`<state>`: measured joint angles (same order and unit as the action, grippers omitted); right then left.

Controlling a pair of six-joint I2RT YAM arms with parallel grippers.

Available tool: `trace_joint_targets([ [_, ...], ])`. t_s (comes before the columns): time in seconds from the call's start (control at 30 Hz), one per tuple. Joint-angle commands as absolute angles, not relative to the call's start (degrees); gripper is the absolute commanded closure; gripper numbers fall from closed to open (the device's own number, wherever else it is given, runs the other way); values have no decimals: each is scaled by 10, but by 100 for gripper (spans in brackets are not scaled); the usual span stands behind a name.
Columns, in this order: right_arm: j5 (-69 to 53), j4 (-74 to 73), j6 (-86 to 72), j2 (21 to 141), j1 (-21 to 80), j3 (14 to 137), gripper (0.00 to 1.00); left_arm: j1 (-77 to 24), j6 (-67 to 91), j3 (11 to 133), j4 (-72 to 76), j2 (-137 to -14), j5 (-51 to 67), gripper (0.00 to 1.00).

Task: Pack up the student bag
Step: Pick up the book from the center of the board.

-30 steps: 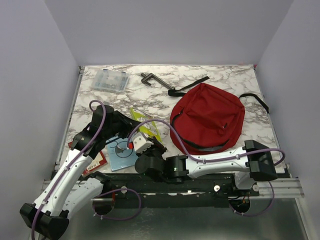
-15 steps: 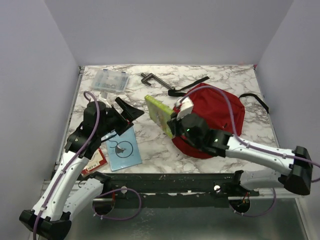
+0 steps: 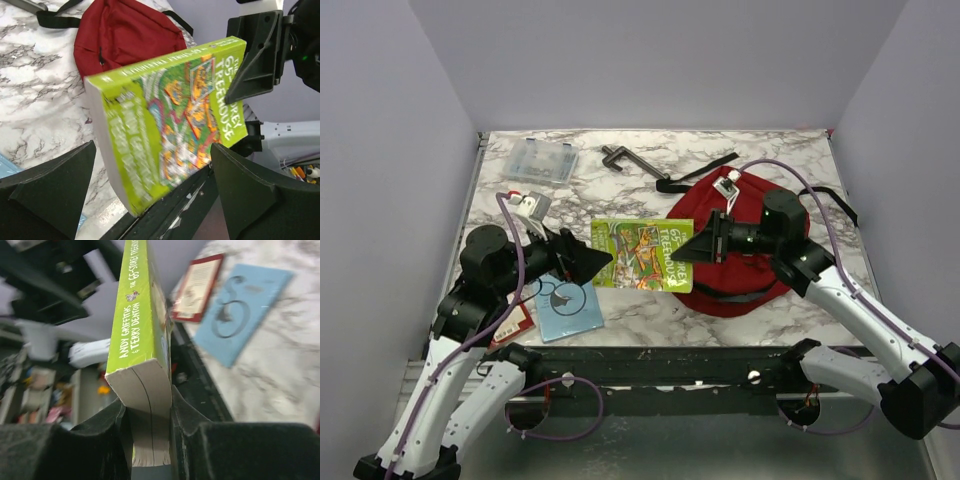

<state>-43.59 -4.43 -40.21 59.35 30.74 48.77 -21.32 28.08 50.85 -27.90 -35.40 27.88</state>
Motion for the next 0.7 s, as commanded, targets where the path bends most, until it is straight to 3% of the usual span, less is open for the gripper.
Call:
trace_joint_targets([
  [0.0,-647,152,-527,574,306,476,99,-208,259,499,-274,-308,313,2],
  [0.17,-672,261,-590,584,307,465,99,-209,322,489,-279,-236,282,2],
  [0.33,-699,422,-674,619,307,447,99,-209,465,430,-99,-253,517,4],
  [0.43,-704,443,-682,636,307,451,99,-209,562,387,22,-258,569,8],
  [0.67,-681,451,-676,656,307,450,100,-209,578,375,23,-283,586,41],
])
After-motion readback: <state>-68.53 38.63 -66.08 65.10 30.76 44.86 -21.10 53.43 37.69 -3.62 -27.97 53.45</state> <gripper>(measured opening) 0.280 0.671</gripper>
